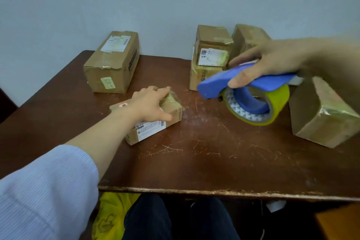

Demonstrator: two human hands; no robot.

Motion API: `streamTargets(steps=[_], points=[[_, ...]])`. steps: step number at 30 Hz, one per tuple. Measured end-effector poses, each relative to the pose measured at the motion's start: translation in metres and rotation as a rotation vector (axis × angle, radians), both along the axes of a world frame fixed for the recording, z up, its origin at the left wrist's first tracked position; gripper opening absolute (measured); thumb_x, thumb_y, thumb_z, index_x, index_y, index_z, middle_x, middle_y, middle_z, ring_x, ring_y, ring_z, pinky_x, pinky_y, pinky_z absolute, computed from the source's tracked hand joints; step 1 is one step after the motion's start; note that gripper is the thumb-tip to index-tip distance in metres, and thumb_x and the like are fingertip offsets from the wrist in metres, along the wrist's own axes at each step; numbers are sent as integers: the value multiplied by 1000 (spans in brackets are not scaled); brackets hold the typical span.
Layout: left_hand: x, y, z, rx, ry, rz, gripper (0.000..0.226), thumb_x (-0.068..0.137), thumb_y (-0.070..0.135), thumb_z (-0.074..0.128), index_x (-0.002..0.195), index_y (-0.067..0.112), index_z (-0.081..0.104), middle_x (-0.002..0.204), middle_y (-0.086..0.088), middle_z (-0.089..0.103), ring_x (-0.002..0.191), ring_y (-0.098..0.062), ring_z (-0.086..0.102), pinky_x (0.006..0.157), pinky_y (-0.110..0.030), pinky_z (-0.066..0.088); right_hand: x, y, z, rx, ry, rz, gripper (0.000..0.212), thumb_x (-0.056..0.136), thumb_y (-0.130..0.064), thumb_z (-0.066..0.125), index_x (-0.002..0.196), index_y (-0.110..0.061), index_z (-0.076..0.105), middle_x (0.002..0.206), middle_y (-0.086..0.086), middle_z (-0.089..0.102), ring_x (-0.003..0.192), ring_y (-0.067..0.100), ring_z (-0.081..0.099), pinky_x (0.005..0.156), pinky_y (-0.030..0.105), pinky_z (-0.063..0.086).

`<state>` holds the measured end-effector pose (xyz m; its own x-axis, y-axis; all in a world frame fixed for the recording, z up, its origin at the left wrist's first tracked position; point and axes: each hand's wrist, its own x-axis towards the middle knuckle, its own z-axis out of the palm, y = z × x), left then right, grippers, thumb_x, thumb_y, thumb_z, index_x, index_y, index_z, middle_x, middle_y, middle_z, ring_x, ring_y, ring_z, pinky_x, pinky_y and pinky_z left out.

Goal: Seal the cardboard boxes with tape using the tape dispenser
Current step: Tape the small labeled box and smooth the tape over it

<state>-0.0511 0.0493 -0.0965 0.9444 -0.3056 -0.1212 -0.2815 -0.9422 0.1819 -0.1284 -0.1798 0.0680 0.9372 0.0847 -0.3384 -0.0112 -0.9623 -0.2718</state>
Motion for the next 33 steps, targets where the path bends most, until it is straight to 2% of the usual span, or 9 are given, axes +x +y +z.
streamTargets(steps=[2,5,9,14,17,20,26,30,33], points=[[0,-1,1,7,1,4,95,74,50,67,151,34,12,155,-8,23,138,-31,28,106,-40,27,-11,-15,-22,40,-115,-46,117,38,-79,68,138,-23,45,133,-6,50,118,20,51,98,35,41],[-4,-2,5,0,20,19,97,73,48,69,151,35,13,155,-7,23,138,-30,28,107,-41,27,-19,-29,-77,9,-241,-32,92,63,-56,76,136,-12,40,129,9,54,115,29,52,92,38,43],[-12,-4,7,-28,60,22,97,73,45,71,150,36,14,155,-6,23,138,-29,28,108,-42,25,-20,-31,-140,-515,-339,86,93,88,-45,60,151,-8,2,138,10,43,124,28,46,93,37,37],[-17,-2,5,-95,79,32,102,72,45,72,148,45,5,156,-7,21,140,-29,24,111,-44,23,-25,-29,-180,-645,-528,-23,89,70,-38,80,140,0,41,92,13,62,80,30,61,67,39,47],[-19,1,6,-181,141,53,120,60,59,78,148,45,-2,159,-8,13,145,-29,15,114,-50,20,-27,-19,-183,-589,-597,-47,85,77,-42,72,141,2,37,123,25,55,109,41,56,91,48,45],[-24,3,10,-151,170,124,132,53,71,74,151,30,-4,160,-9,3,147,-27,6,117,-47,17,-37,14,-172,-314,-746,49,65,76,-13,71,135,1,48,137,25,48,118,43,51,97,48,42],[-48,5,15,-192,160,295,132,51,89,38,147,0,18,141,-13,44,126,-30,45,98,-40,43,-29,95,-162,769,-33,-194,46,103,-31,31,145,-10,35,146,6,42,132,20,40,99,22,29],[-60,9,8,-383,57,394,49,98,42,42,118,-1,53,118,-14,57,111,-30,53,85,-31,40,-8,99,-172,843,-64,-283,45,103,-25,34,140,3,36,146,13,42,133,24,38,103,28,30],[-63,16,3,-478,-44,461,54,99,35,41,141,2,36,143,-15,42,131,-32,39,103,-37,33,3,100,-171,796,-130,-269,50,104,-26,31,147,-1,24,154,10,28,142,20,25,112,29,20]])
